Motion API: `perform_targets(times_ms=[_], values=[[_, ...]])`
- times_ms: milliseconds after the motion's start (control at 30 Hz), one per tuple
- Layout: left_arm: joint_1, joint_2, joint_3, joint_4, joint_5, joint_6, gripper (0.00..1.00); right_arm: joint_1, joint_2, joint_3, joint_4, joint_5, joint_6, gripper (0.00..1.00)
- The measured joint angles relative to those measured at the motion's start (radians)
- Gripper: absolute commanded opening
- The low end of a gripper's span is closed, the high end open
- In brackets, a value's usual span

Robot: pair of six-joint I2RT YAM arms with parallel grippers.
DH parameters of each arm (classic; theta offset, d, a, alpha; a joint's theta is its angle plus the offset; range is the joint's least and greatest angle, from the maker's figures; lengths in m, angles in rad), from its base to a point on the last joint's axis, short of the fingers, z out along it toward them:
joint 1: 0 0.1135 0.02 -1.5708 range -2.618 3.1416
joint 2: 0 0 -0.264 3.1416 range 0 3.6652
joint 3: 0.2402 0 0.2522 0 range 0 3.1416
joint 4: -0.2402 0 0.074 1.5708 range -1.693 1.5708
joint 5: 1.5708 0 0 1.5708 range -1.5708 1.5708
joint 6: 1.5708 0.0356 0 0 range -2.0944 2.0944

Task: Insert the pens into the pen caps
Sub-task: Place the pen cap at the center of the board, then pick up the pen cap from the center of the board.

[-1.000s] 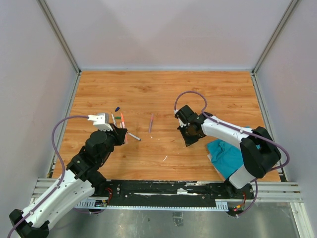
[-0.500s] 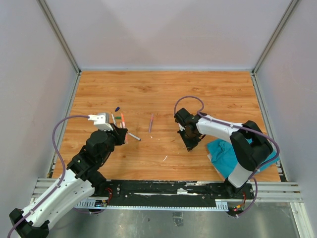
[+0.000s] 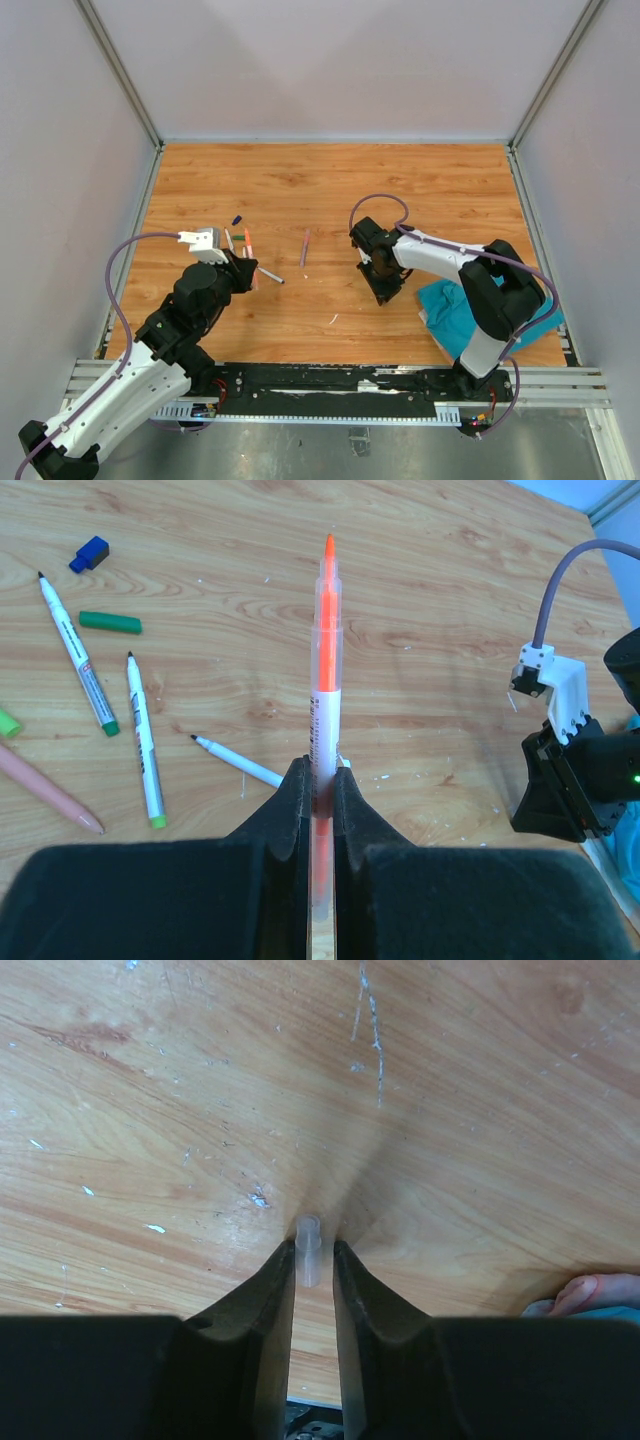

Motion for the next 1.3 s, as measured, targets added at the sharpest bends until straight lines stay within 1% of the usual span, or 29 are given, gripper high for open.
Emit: perform_targets(times_ms=[100,200,300,400,567,700,833,933,1000,1033,1133,1200,1300], values=[[0.0,0.0,0.0,0.0,0.0,-0.001,0.01,0.0,0.005,0.006,-0.006,0.001,-0.004,0.23],[0.0,0.0,0.0,0.0,0.0,-0.002,0.01,0.0,0.01,0.009,-0.009,0.001,-0.005,0.19],[0.0,0.0,0.0,0.0,0.0,-0.003,0.01,0.0,0.012,0.011,-0.01,-0.002,-0.006,0.13],[0.0,0.0,0.0,0.0,-0.001,-0.006,0.01,0.0,0.013,0.011,-0.009,-0.007,-0.008,0.01],[0.0,0.0,0.0,0.0,-0.002,-0.008,0.04,0.0,0.005,0.005,-0.003,-0.008,-0.015,0.01],[0.0,0.0,0.0,0.002,0.0,-0.009,0.01,0.0,-0.046,-0.042,0.039,-0.005,-0.027,0.01],[0.0,0.017,0.006,0.01,0.008,-0.006,0.0,0.0,-0.151,-0.106,0.069,0.027,-0.054,0.01],[0.0,0.049,0.02,0.014,0.012,-0.005,0.0,0.0,-0.283,-0.144,0.101,0.052,-0.071,0.01],[0.0,0.08,0.032,0.019,0.024,0.0,0.01,-0.003,-0.389,-0.17,0.135,0.061,-0.079,0.06],[0.0,0.095,0.037,0.025,0.031,0.002,0.01,-0.006,-0.446,-0.184,0.156,0.063,-0.081,0.07],[0.0,0.146,0.049,0.041,0.062,0.006,0.0,-0.014,-0.568,-0.211,0.204,0.064,-0.084,0.03],[0.0,0.184,0.053,0.061,0.09,0.006,0.0,-0.015,-0.618,-0.219,0.225,0.063,-0.083,0.01],[-0.019,0.24,0.053,0.095,0.117,0.003,0.01,-0.019,-0.681,-0.237,0.26,0.051,-0.081,0.01]])
